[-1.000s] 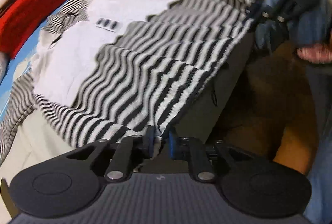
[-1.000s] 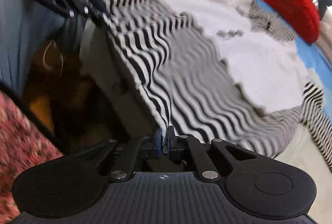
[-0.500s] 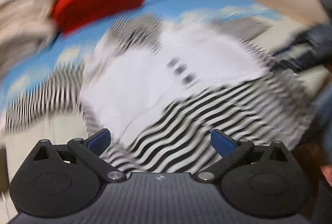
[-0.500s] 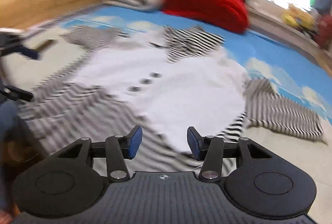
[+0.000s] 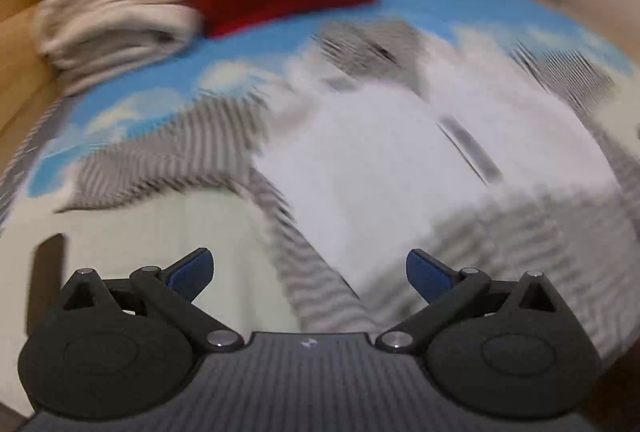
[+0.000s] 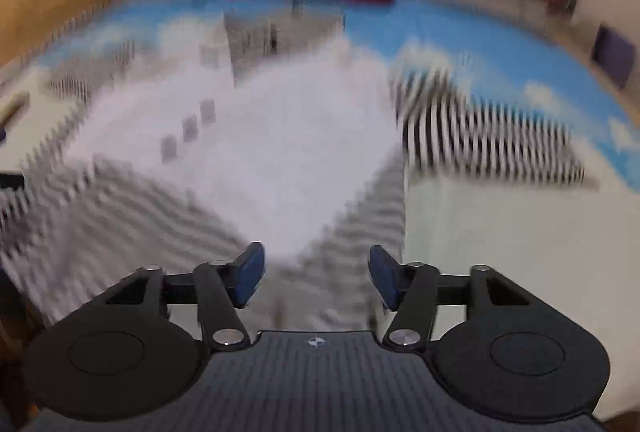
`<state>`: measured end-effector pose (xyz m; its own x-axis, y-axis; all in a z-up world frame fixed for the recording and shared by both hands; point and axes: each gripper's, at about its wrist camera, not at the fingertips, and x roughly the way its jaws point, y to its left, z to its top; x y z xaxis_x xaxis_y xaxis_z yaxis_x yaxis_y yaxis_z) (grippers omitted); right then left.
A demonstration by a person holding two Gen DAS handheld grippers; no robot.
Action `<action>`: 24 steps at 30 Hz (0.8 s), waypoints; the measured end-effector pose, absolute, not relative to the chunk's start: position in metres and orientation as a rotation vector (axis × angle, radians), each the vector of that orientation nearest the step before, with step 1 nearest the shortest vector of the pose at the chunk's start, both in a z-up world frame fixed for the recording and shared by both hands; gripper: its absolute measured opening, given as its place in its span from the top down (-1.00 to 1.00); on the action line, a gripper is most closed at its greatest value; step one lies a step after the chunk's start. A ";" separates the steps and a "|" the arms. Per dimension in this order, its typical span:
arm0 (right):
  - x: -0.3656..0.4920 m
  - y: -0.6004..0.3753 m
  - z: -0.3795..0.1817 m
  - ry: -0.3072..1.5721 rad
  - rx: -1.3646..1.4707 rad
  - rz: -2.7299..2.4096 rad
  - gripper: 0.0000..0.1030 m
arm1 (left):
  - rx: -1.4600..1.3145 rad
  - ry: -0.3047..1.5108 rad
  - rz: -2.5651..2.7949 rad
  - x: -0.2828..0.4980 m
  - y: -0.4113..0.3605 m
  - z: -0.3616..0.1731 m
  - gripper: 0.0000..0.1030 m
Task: Fold small clothes
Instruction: 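Open both grippers and withdraw from the folded garment, then grasp the white cuff of the other striped sleeve with the left gripper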
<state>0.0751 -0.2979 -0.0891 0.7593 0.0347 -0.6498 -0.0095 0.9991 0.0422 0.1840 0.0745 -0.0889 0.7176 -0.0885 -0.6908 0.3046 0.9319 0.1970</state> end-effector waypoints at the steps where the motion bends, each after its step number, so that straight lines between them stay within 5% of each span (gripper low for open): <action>1: 0.083 -0.299 -0.085 0.652 0.062 0.001 -0.53 | 0.274 0.728 -0.159 0.200 0.079 -0.085 -0.99; 11: 0.202 -0.305 -0.111 0.558 0.319 -0.239 -0.64 | 0.055 0.756 0.142 0.304 0.111 -0.091 -0.99; 24: 0.229 -0.291 -0.140 0.643 0.278 -0.259 -0.64 | 0.095 0.792 0.182 0.344 0.126 -0.119 -0.99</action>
<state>0.2289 -0.2906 -0.1398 0.7709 -0.1503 -0.6189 0.3209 0.9311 0.1736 0.3443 0.1263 -0.1192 0.6875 0.1984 -0.6985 -0.1271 0.9800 0.1533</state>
